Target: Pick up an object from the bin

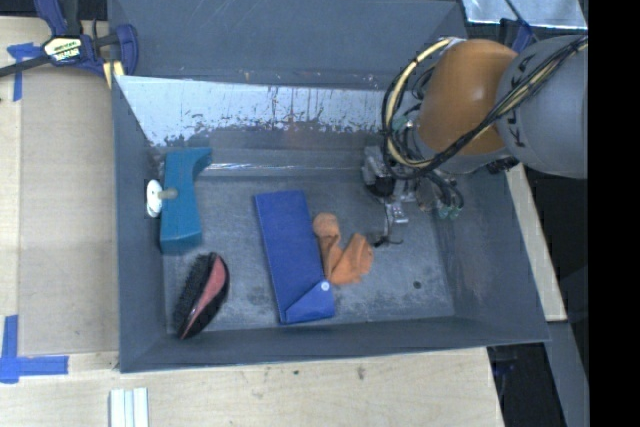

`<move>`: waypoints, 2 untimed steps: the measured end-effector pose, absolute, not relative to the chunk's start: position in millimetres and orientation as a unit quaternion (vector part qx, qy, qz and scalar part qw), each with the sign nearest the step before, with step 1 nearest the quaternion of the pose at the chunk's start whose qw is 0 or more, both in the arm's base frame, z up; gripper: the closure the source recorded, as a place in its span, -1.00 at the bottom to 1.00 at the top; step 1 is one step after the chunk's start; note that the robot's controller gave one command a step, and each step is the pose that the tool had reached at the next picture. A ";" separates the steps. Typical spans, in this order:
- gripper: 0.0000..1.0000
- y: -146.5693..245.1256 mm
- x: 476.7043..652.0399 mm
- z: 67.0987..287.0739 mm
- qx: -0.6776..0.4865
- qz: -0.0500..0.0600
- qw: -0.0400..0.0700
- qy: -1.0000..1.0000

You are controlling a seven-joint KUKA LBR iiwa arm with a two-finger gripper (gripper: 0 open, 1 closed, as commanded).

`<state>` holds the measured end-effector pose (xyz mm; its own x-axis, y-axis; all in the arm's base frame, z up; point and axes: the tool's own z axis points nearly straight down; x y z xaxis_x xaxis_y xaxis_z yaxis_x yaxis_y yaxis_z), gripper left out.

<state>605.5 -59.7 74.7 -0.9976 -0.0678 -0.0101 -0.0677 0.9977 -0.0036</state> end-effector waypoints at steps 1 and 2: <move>-1.00 -38.4 589.8 70.9 -0.138 0.000 0.001 0.990; -1.00 -36.2 585.4 70.8 -0.147 0.000 0.002 0.989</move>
Offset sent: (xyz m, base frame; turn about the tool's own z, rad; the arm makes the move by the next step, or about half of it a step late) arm -0.0464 0.0437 -0.0047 -0.1778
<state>585.4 -36.2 70.8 -0.9568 -0.2908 -0.0039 -0.2908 0.9568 -0.0016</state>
